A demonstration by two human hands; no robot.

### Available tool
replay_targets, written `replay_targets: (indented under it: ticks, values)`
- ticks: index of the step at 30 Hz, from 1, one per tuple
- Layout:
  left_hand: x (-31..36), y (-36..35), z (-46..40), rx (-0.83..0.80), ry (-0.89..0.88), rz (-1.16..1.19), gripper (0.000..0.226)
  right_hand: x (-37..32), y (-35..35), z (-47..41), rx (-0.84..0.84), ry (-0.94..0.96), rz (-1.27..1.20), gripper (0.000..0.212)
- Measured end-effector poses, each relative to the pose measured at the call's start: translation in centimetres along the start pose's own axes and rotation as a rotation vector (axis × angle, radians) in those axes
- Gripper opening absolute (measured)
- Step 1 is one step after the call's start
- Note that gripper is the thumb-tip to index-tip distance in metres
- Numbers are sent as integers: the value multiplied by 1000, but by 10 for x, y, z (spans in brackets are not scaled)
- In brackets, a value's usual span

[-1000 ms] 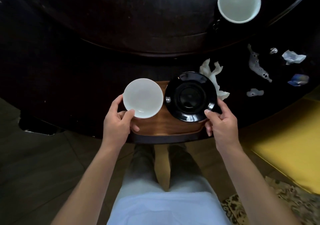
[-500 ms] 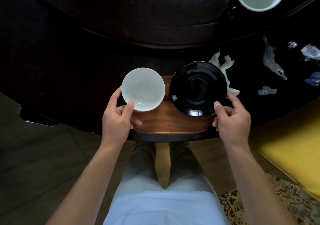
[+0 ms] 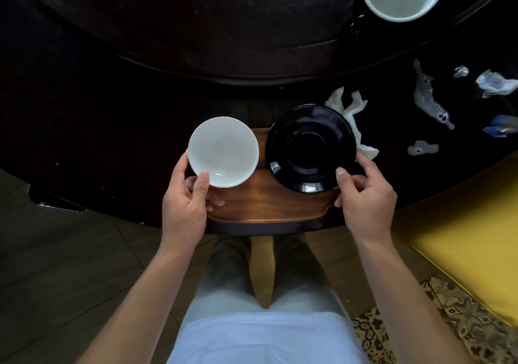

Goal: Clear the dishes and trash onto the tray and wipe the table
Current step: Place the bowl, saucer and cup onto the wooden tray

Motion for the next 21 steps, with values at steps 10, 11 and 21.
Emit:
replay_targets:
  ticks: [10,11,21]
  values:
    - [24,23,-1,179,-101,-207,36,-24,26,-7,65,79,135,29]
    - [30,29,-4,212,-138,-236,29,-30,32,-10,88,100,138,28]
    - [134,-24,-116,105,-917,-698,30,-110,36,-77,111,293,43,34]
Point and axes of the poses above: each hand's wrist, its own z-axis away from the middle knuckle, its own y-axis out of the back of the hand, x = y × z, the point moved 3 cm from there along -z, towards the middle knuckle, and after that the axes turned 4 degrees about -y, right-handed, at the moved point
